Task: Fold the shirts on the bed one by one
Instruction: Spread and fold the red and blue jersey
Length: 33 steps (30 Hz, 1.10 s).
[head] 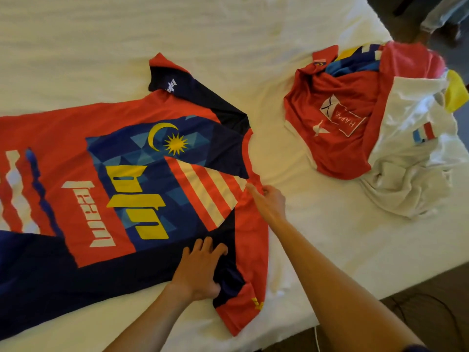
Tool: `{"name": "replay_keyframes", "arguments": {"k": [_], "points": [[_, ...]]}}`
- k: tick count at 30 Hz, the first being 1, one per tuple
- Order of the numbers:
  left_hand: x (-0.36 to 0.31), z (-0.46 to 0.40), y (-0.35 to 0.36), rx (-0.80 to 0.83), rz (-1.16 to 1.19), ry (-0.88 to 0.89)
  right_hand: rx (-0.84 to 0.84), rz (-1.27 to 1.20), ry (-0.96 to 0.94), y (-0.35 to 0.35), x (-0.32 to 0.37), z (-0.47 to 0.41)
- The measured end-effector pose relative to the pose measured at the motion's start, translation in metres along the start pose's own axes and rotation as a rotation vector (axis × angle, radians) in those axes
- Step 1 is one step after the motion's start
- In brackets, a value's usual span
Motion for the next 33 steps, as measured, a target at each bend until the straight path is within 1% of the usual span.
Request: {"name": "replay_keyframes", "arguments": {"k": [1,2,4,5,7,9,10,12,14,17,20,22,25,27,28,30,33], "points": [[-0.001,-0.003,-0.003,0.035,0.024,-0.007,-0.03,0.015,-0.038,0.001,0.0,-0.006],[-0.002,-0.007,-0.005,0.077,0.048,-0.016,-0.1,0.019,-0.043,0.001,-0.005,-0.011],[-0.003,-0.018,-0.011,0.169,0.083,-0.041,-0.222,-0.013,0.018,0.0,-0.015,-0.014],[-0.003,-0.023,-0.013,0.213,0.095,-0.053,-0.226,-0.029,0.038,0.002,-0.017,-0.013],[-0.004,-0.03,-0.016,0.279,0.098,-0.059,-0.172,-0.034,0.052,0.006,-0.019,-0.016],[-0.005,-0.035,-0.016,0.303,0.104,-0.056,-0.131,-0.003,0.027,0.002,-0.017,-0.024],[-0.005,-0.035,-0.016,0.297,0.119,-0.06,-0.146,-0.003,0.015,0.0,-0.017,-0.029],[-0.004,-0.035,-0.016,0.256,0.169,-0.069,-0.215,-0.04,0.027,-0.004,-0.02,-0.033],[-0.002,-0.028,-0.014,0.189,0.234,-0.084,-0.235,-0.077,0.054,-0.001,-0.019,-0.021],[0.002,-0.01,-0.006,0.021,0.29,-0.087,-0.18,-0.148,0.095,0.0,-0.026,0.01],[0.005,0.01,0.006,-0.15,0.389,-0.097,-0.121,-0.125,0.111,-0.01,-0.05,0.046],[0.007,0.017,0.012,-0.209,0.424,-0.089,-0.068,-0.097,0.122,-0.017,-0.067,0.075],[0.007,0.023,0.016,-0.239,0.451,-0.084,0.068,-0.088,0.174,-0.017,-0.094,0.123],[0.007,0.029,0.018,-0.261,0.423,-0.052,0.122,-0.063,0.187,-0.016,-0.112,0.15],[0.006,0.033,0.02,-0.279,0.372,-0.016,0.128,-0.053,0.191,-0.015,-0.12,0.16],[0.002,0.042,0.025,-0.324,0.266,0.024,0.104,-0.044,0.207,-0.018,-0.131,0.171],[-0.005,0.05,0.026,-0.422,0.225,0.019,0.073,-0.053,0.202,-0.021,-0.135,0.174]]}}
Point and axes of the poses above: each hand's wrist, its own z-axis away from the middle knuckle, its own y-axis out of the palm, x = y × z, the point moved 1 cm from there along -z, towards the middle knuckle, and after that the axes turned 15 degrees about -x, right-handed, at the moved point
